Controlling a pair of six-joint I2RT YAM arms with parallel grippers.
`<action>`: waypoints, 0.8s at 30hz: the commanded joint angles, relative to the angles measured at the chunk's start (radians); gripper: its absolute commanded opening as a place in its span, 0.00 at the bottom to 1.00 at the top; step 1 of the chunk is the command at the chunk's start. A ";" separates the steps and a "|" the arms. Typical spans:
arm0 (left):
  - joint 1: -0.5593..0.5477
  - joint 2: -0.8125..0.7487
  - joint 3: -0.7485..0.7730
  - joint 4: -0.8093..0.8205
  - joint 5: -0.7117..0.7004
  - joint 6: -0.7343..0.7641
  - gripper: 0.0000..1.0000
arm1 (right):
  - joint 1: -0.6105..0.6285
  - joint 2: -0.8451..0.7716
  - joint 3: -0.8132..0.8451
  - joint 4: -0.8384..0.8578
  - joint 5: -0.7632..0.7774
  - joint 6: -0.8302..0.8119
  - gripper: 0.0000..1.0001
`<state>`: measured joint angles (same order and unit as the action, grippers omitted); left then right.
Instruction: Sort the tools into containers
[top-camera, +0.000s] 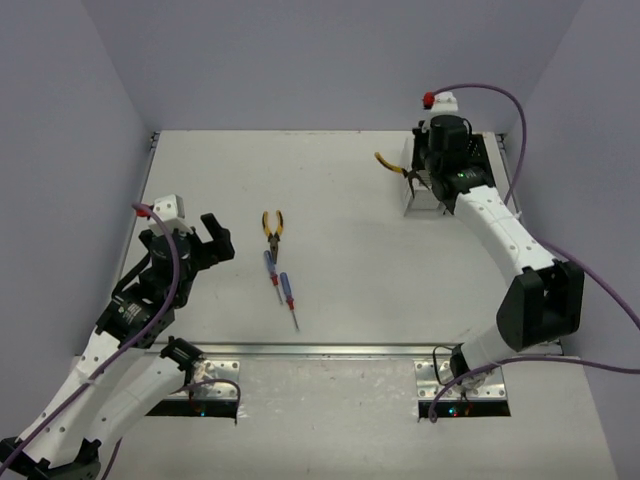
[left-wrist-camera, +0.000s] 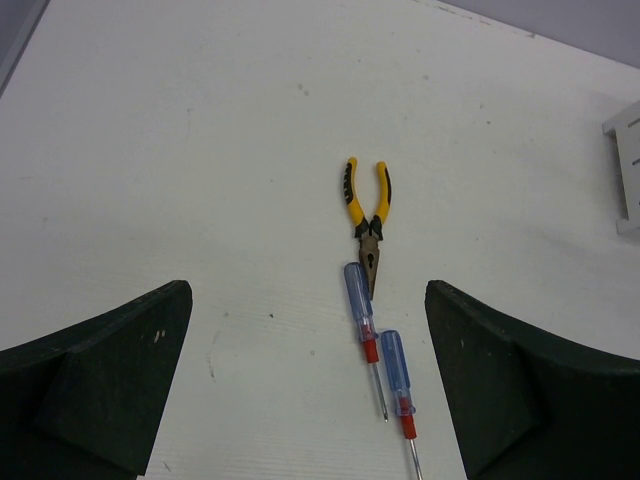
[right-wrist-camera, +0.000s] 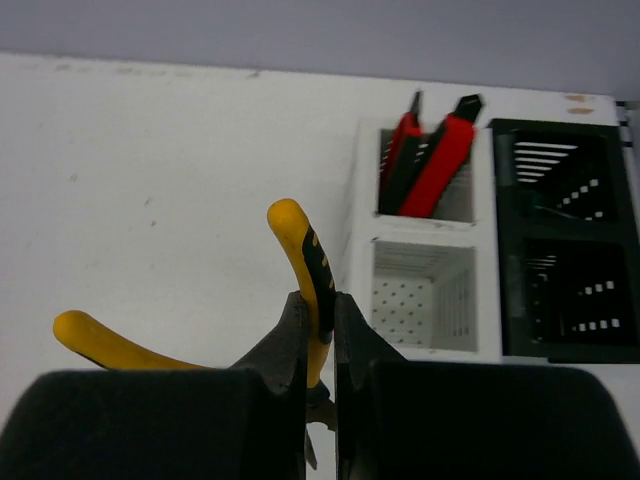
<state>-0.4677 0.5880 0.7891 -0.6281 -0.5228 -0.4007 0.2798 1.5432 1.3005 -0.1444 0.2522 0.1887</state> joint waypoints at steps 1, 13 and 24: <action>-0.012 -0.001 0.002 0.038 0.000 0.007 1.00 | -0.087 -0.055 -0.030 0.311 0.122 0.136 0.00; -0.020 0.011 0.001 0.039 0.002 0.007 1.00 | -0.235 0.011 -0.108 0.550 0.112 0.255 0.00; -0.022 0.017 0.001 0.042 0.010 0.010 1.00 | -0.239 0.076 -0.189 0.754 0.004 0.268 0.00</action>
<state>-0.4786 0.6044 0.7887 -0.6273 -0.5162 -0.4004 0.0381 1.6259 1.1578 0.3779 0.2812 0.4284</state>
